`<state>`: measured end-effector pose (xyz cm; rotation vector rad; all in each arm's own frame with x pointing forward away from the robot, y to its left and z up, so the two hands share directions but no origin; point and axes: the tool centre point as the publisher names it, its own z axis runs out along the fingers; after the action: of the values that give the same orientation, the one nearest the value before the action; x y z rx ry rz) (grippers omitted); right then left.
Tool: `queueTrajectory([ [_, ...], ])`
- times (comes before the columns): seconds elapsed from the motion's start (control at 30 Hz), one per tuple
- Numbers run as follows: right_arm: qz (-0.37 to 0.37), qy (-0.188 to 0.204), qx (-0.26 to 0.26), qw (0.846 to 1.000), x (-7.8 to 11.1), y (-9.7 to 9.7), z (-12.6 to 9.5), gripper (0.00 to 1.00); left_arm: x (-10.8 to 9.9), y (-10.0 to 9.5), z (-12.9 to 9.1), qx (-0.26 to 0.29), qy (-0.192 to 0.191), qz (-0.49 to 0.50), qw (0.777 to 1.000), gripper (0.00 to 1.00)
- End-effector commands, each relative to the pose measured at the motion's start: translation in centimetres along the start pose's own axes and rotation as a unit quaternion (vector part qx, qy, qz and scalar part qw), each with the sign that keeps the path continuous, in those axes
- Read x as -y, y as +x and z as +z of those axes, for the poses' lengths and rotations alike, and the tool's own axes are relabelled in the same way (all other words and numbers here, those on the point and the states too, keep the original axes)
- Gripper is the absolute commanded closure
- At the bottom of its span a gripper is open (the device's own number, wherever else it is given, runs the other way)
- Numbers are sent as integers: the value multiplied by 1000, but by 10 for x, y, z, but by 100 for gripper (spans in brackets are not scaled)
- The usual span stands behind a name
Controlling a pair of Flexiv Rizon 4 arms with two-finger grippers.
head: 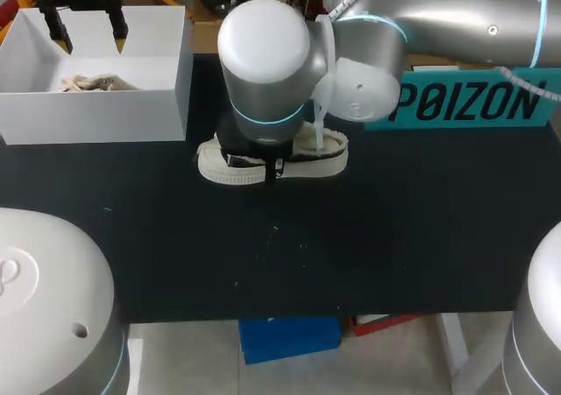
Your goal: Take the shoe out of the shoebox, open the shoe tongue, remove and reinsert the insole, then place the shoe into the shoebox
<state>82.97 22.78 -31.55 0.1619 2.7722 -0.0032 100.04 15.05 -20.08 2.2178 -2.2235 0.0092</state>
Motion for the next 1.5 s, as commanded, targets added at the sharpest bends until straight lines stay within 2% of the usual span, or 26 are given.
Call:
queueTrajectory([
  [0.03, 1, -4, -2, 1000, -6, 3, 14, 100, 0, 0, -1, 1, -1, -1, 1000, 0],
  [0.53, 5, -19, -7, 1000, -20, 32, 54, 100, 0, 0, -1, 1, -1, -1, 1000, 0],
  [0.93, 14, -19, -17, 1000, -20, 53, 70, 100, 0, 0, -1, 1, -1, -1, 1000, 0],
  [1.03, 18, -18, -20, 999, -18, 55, 72, 57, 0, 0, -1, 1, -1, -1, 1000, 0],
  [1.07, 18, -17, -22, 999, -18, 55, 72, 0, 0, 0, -1, 1, -1, -1, 1000, 0],
  [1.27, 25, -8, -36, 999, -13, 49, 58, 0, 0, 0, -1, 1, -1, -1, 1000, 0],
  [1.5, 35, -9, -62, 997, -6, 36, 18, 0, 0, 0, -1, 1, -1, -1, 1000, 0],
])
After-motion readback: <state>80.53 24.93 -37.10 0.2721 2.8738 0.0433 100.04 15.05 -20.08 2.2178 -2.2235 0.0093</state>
